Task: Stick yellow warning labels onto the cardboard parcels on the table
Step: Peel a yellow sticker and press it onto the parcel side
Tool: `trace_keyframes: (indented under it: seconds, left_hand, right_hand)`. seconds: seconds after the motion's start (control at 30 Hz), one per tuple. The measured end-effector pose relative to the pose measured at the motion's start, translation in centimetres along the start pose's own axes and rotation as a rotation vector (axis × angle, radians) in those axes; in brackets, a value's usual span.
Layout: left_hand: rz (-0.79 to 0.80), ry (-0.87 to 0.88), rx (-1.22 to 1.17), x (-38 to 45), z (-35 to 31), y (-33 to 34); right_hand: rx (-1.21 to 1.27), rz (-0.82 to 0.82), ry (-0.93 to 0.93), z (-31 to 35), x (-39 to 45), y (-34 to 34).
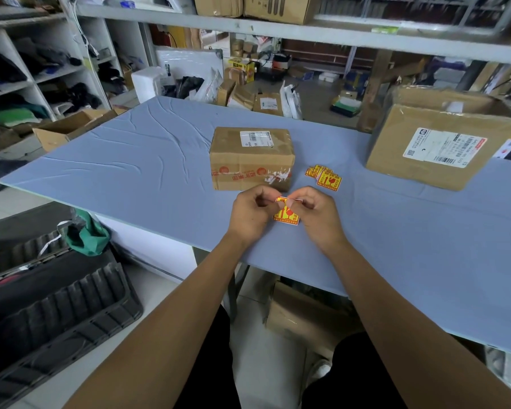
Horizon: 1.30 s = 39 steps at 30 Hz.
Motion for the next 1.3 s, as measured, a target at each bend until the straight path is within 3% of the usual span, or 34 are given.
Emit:
trace_keyframes:
  seconds: [1.3]
  left_hand:
    - [0.0, 0.07, 0.04, -0.14, -0.11, 0.2]
  right_hand:
    - [0.061, 0.092, 0.002, 0.28, -0.07, 0.18]
Point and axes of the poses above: each hand's wrist, its own x-axis towards the middle knuckle, its own y-axis out of the palm, z = x × y, the point moved 4 cm from there along x, towards the middle knuckle, and after that the axes turned 10 degrees about -x, right-handed, at the moved point
